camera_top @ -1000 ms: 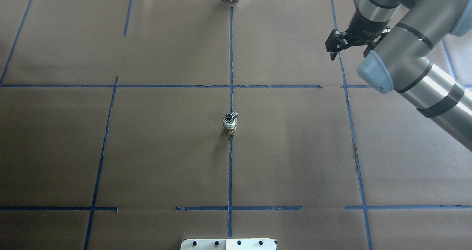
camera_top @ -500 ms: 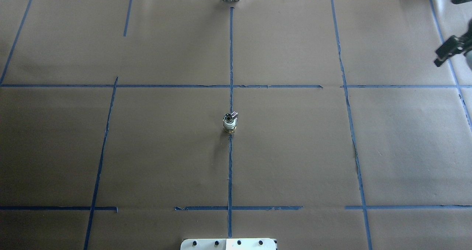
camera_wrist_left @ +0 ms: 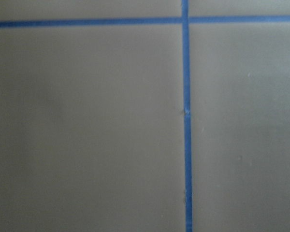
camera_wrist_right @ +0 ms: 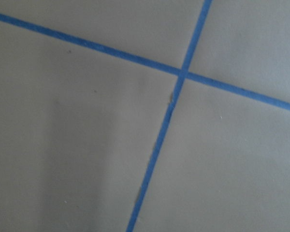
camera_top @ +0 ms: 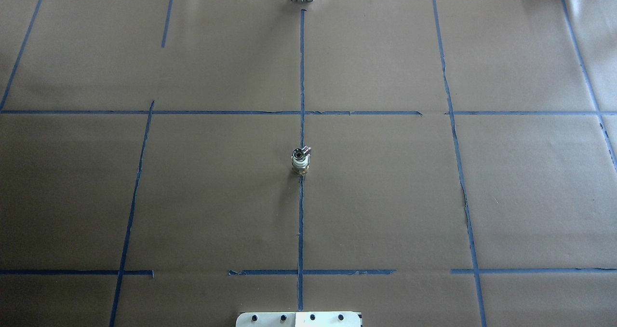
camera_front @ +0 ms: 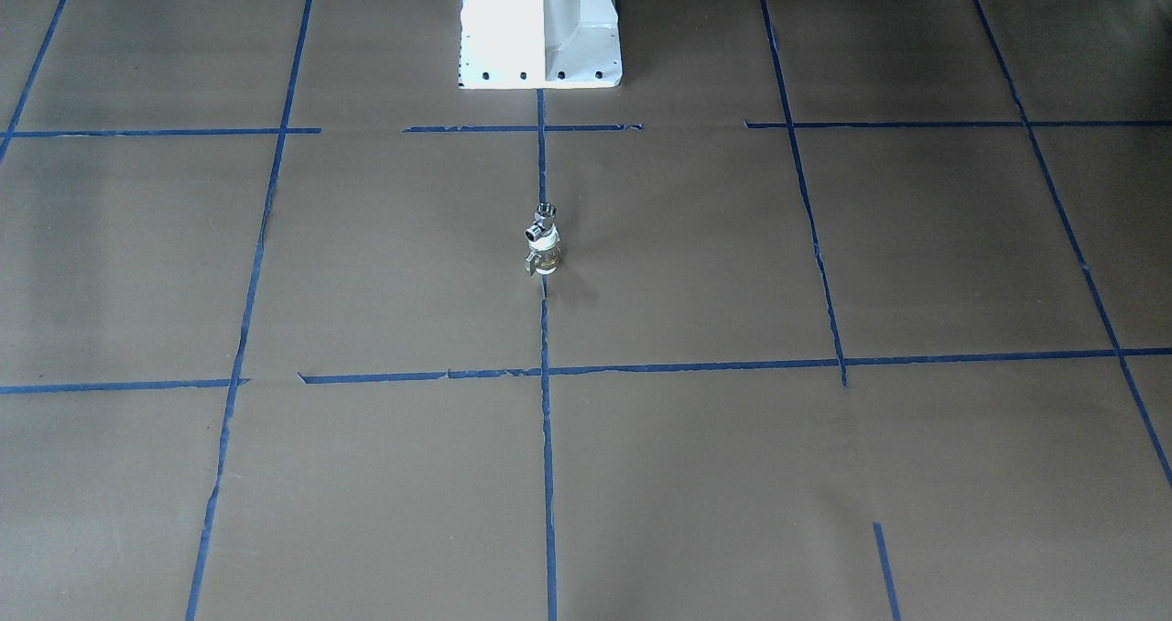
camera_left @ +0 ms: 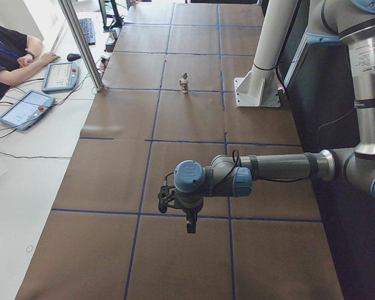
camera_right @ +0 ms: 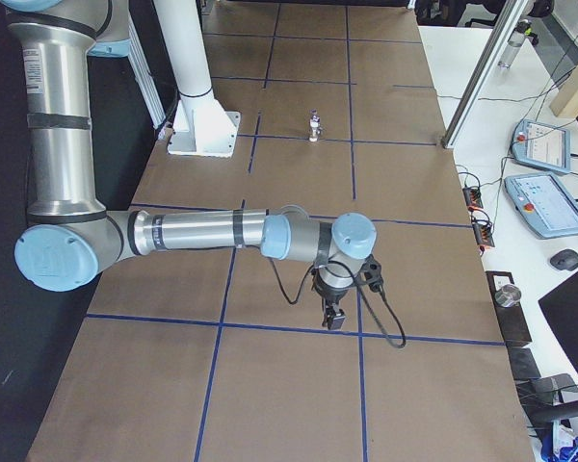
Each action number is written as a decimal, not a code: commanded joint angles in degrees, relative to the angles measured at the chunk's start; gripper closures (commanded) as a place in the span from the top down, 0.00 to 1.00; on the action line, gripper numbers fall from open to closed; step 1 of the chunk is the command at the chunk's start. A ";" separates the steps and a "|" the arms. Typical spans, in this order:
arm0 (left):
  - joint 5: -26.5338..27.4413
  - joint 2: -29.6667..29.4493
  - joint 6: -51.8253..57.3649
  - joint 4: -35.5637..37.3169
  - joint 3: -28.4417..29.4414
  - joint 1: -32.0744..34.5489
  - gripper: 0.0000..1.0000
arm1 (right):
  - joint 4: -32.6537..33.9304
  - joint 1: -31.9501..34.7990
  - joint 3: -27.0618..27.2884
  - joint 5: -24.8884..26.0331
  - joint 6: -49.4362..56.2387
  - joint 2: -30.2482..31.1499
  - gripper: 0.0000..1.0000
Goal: Assemble PPR valve and pipe with both arms
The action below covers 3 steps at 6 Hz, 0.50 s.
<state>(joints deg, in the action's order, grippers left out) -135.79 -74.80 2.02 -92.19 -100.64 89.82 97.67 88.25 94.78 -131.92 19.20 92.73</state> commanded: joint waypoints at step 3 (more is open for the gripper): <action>0.00 0.01 0.00 0.26 0.53 -0.08 1.00 | -4.25 1.48 0.40 -0.88 -0.13 4.21 1.00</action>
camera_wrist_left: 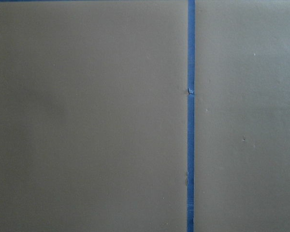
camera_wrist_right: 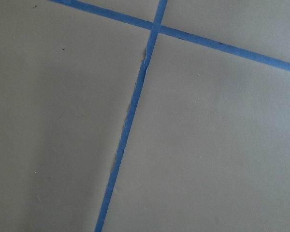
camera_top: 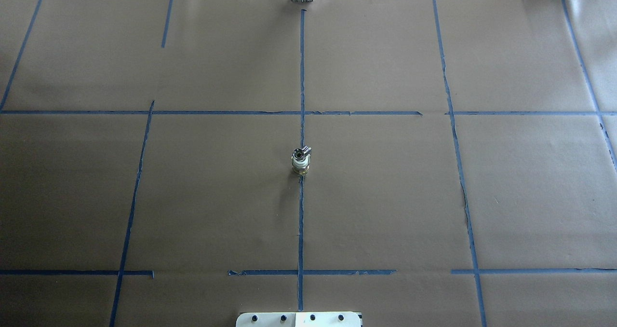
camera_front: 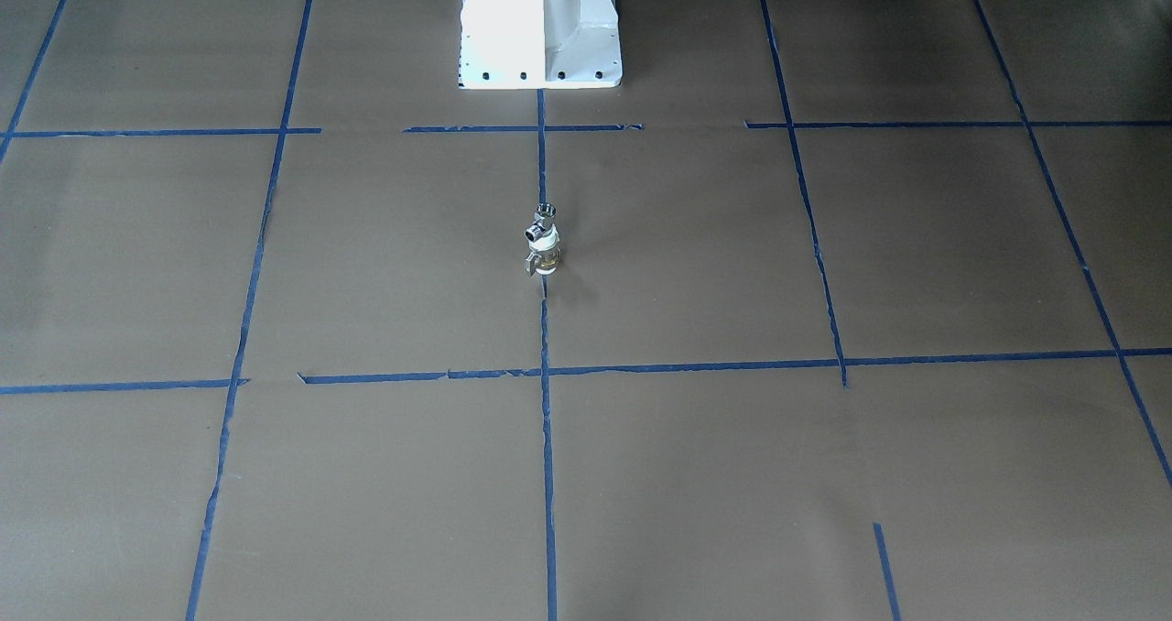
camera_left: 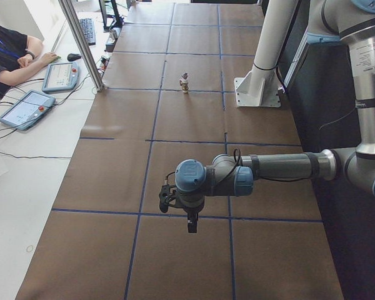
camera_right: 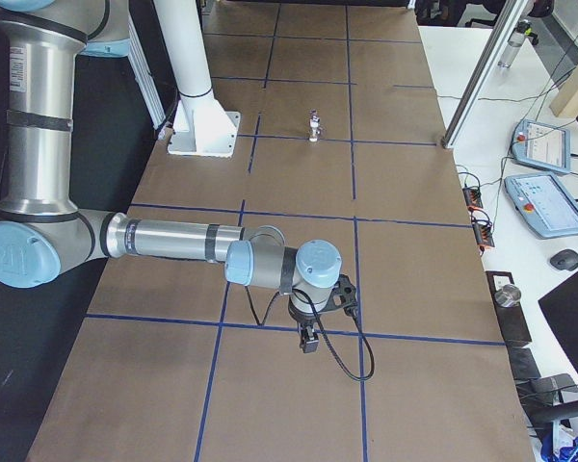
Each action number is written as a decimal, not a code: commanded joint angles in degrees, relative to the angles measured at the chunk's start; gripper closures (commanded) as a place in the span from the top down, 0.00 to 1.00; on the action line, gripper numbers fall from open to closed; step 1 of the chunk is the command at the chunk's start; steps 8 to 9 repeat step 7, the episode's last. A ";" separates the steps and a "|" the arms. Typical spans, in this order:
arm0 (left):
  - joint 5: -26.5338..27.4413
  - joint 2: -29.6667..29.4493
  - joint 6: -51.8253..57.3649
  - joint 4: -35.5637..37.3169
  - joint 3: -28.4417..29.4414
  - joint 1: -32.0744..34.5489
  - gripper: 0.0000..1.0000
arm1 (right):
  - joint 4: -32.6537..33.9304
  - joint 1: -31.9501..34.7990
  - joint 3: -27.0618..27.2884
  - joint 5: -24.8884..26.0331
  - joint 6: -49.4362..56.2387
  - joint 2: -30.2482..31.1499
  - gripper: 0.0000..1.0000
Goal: Assemble PPR valve and pipe with both arms
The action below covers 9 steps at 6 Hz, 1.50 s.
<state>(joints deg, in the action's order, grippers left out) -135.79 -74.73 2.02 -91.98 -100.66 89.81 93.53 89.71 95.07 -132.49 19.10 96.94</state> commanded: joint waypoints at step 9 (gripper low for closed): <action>-0.09 0.02 0.00 -0.21 1.17 -0.07 1.00 | -0.19 0.03 0.12 -2.16 -0.03 0.09 1.00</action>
